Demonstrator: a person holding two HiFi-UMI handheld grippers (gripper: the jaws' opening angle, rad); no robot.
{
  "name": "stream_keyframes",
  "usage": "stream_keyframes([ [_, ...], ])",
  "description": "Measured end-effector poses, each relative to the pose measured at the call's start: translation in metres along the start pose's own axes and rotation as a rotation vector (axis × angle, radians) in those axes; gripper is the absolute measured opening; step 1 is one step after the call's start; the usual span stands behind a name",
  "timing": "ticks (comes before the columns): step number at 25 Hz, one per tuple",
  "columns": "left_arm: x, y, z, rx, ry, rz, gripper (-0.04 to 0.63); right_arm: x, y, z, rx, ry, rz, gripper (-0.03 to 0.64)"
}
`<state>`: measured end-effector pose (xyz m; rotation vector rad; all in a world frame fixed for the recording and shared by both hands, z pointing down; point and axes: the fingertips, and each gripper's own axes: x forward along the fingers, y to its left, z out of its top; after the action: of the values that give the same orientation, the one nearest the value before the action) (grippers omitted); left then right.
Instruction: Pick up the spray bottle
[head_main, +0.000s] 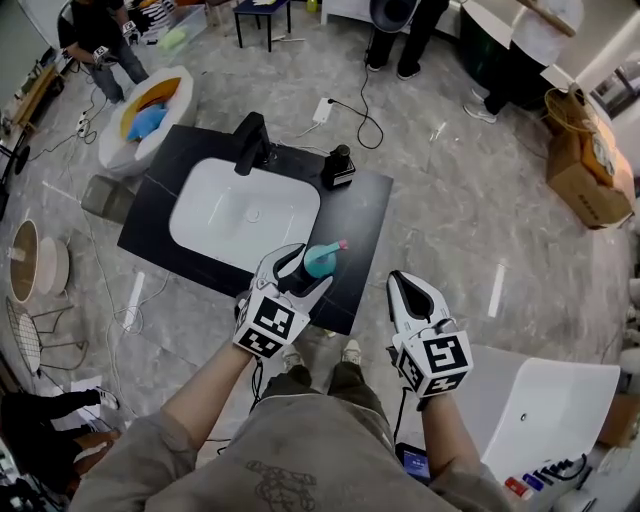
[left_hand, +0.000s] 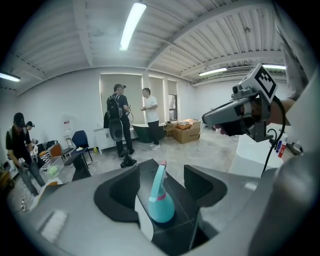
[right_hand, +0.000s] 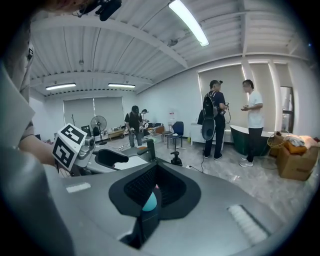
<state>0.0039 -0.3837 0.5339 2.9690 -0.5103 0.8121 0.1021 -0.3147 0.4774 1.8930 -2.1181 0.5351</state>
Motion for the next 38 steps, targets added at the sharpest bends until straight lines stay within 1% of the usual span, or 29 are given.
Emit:
stream_keyframes([
  [3,0.017,0.0,-0.014,0.002,0.041,-0.012,0.278,0.003,-0.008,-0.015,0.019,0.032,-0.015,0.029],
  [6,0.035,0.001,-0.031,-0.012,0.078,-0.024,0.276,0.006,-0.012,-0.027,0.031,0.061,-0.019,0.029],
  [11,0.056,0.004,-0.054,-0.077,0.11,-0.037,0.267,0.006,-0.019,-0.047,0.061,0.099,-0.034,0.029],
  [15,0.068,0.003,-0.067,-0.069,0.152,-0.038,0.253,0.004,-0.024,-0.065,0.087,0.129,-0.051,0.029],
  [19,0.075,-0.001,-0.069,-0.07,0.149,-0.049,0.23,-0.001,-0.024,-0.083,0.105,0.163,-0.055,0.029],
  [22,0.077,0.0,-0.068,-0.056,0.16,-0.026,0.192,-0.005,-0.023,-0.089,0.103,0.177,-0.052,0.029],
  [23,0.077,0.002,-0.068,-0.056,0.162,-0.016,0.155,-0.006,-0.024,-0.089,0.1,0.179,-0.052,0.029],
  [29,0.074,0.004,-0.068,-0.059,0.171,-0.003,0.143,-0.01,-0.035,-0.083,0.091,0.163,-0.061,0.029],
  [33,0.063,0.001,-0.06,-0.047,0.163,0.001,0.143,-0.015,-0.04,-0.06,0.027,0.123,-0.07,0.029],
  [35,0.055,0.001,-0.051,-0.048,0.144,0.01,0.143,-0.018,-0.041,-0.046,0.0,0.098,-0.071,0.029],
  [38,0.039,0.005,-0.03,-0.049,0.101,0.027,0.143,-0.025,-0.04,-0.02,-0.07,0.053,-0.077,0.029],
])
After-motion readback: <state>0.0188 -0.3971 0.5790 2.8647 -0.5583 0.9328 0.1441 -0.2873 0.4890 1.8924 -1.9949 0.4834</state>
